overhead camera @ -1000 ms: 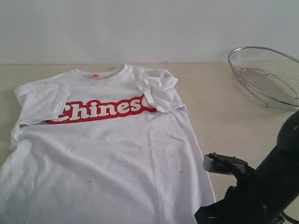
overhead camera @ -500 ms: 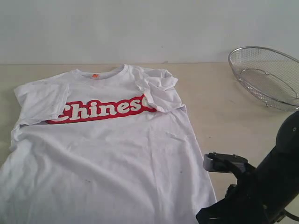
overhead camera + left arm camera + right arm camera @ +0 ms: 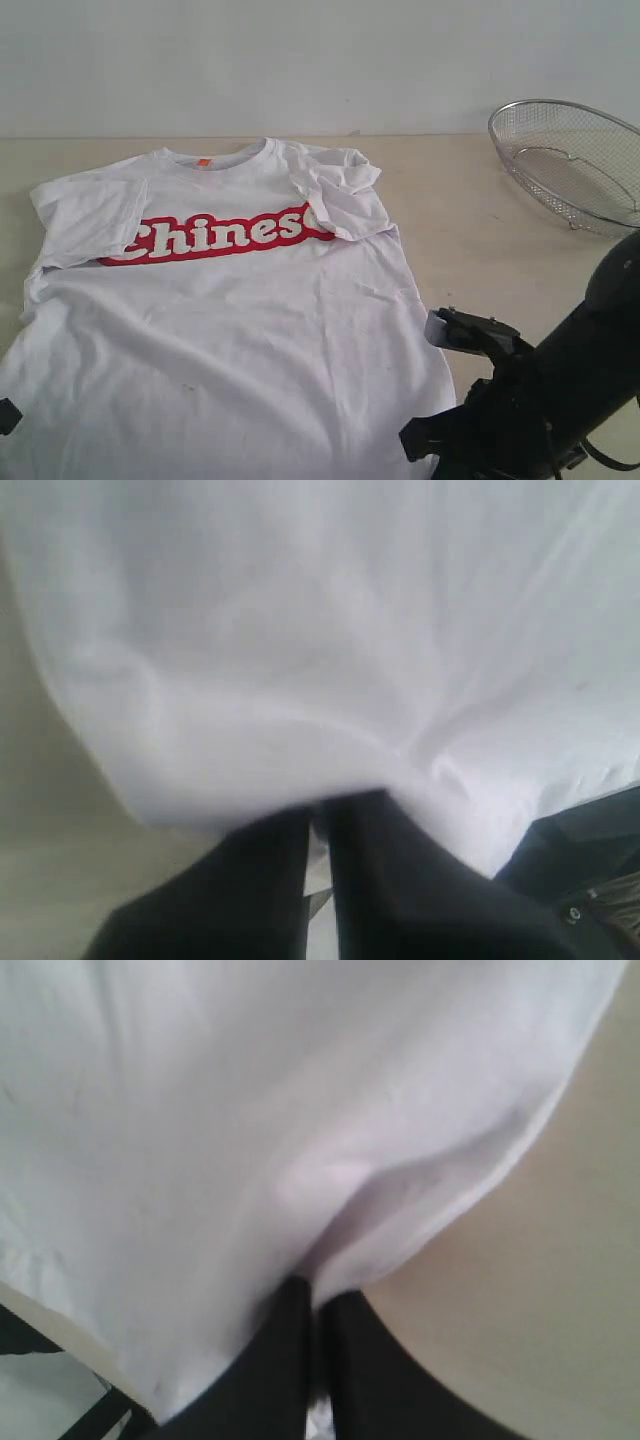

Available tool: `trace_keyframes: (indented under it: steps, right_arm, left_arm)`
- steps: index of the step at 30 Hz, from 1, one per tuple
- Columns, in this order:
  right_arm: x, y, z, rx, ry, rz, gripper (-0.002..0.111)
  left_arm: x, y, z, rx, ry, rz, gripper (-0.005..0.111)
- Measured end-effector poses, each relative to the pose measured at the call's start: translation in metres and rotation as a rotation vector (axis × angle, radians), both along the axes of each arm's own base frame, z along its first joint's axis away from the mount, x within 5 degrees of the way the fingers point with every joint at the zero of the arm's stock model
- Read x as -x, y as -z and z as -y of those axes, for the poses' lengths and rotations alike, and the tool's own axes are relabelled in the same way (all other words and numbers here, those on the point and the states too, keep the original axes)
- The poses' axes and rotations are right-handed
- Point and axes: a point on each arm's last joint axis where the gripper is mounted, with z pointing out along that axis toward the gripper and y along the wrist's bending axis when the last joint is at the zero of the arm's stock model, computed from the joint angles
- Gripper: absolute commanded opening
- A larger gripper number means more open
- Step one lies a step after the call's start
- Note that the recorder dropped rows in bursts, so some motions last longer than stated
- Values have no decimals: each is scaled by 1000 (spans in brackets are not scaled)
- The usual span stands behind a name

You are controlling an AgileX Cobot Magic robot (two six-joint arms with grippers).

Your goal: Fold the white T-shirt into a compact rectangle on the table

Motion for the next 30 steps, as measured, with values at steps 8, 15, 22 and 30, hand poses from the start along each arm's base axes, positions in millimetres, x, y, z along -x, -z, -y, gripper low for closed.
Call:
trace_keyframes:
  steps: [8, 15, 22, 30]
  right_arm:
    - [-2, -2, -3, -41, 15, 15, 0]
    - [-20, -47, -11, -129, 21, 174, 0]
    - [-40, -68, -17, -155, 33, 249, 0]
    - [-56, -83, -20, -161, 43, 328, 0]
  left_arm:
    - [-5, -14, -2, -39, -5, 104, 5]
    - [-7, -44, 0, -67, -36, 255, 5]
    - [-11, -60, 3, -48, -59, 351, 5]
    - [-26, -78, 1, -44, -67, 443, 5]
